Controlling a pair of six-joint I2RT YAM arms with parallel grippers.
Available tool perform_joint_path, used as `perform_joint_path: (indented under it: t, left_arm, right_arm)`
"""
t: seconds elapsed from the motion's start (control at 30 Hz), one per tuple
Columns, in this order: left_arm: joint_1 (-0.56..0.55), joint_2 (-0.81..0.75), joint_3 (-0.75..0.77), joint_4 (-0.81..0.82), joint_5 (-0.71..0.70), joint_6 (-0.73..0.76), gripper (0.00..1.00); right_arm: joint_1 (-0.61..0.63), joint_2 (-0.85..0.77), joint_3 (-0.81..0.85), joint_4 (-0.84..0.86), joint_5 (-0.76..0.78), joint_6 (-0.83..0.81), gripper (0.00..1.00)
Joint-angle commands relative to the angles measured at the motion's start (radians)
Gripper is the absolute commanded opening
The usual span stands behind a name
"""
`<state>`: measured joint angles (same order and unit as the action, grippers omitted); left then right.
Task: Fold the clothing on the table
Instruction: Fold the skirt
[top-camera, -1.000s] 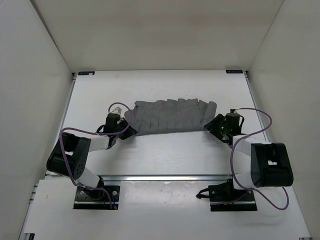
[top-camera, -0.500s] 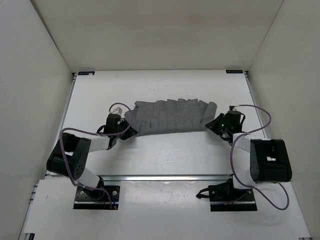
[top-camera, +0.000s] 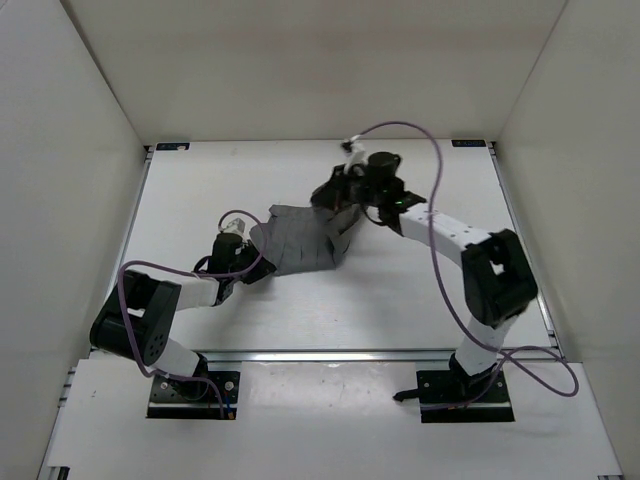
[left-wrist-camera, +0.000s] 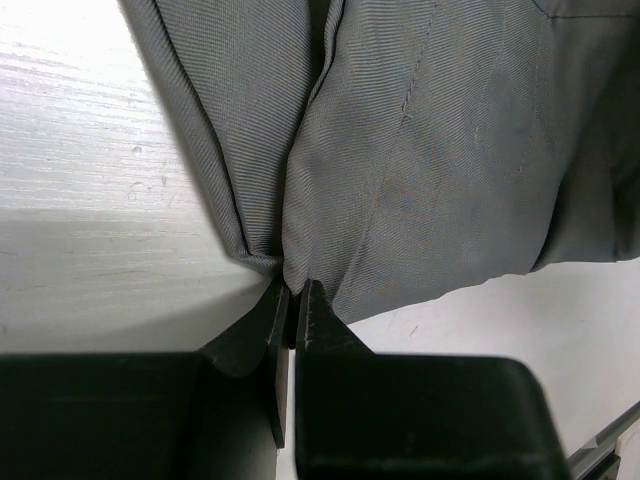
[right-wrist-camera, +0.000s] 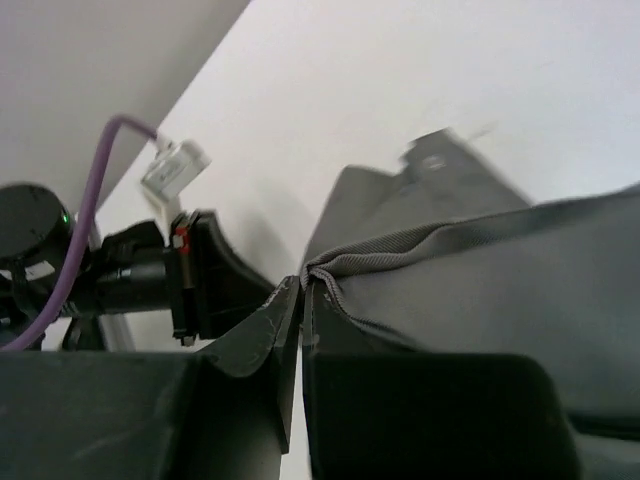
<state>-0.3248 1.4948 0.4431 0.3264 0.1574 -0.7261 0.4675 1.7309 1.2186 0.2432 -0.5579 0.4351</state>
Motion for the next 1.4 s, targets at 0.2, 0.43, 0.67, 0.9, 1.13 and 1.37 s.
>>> perform_joint_path:
  t: [0.2,0.43,0.67,0.9,1.13,1.37]
  left_arm:
    - [0.007,-0.016,-0.060,-0.021,-0.013,0.005,0.00]
    - [0.006,-0.015,-0.083,0.019,0.005,0.004,0.00]
    - [0.013,-0.002,-0.098,0.066,0.042,0.008,0.00]
    - [0.027,-0.013,-0.118,0.080,0.051,0.020,0.01]
    - [0.036,-0.044,-0.113,0.057,0.068,0.019,0.53]
    - [0.047,-0.168,-0.130,0.004,0.051,0.013,0.73]
  right_arm:
    - [0.213,0.238,0.220,-0.242,-0.126,-0.119,0.00]
    - [0.261,0.315,0.226,-0.219,-0.132,-0.081,0.00]
    - [0.270,0.433,0.332,-0.303,-0.198,-0.079,0.00]
    - [0.272,0.472,0.349,-0.314,-0.261,-0.059,0.00]
    - [0.261,0.493,0.344,-0.329,-0.298,-0.084,0.17]
    - [0.258,0.440,0.398,-0.346,-0.287,-0.163,0.35]
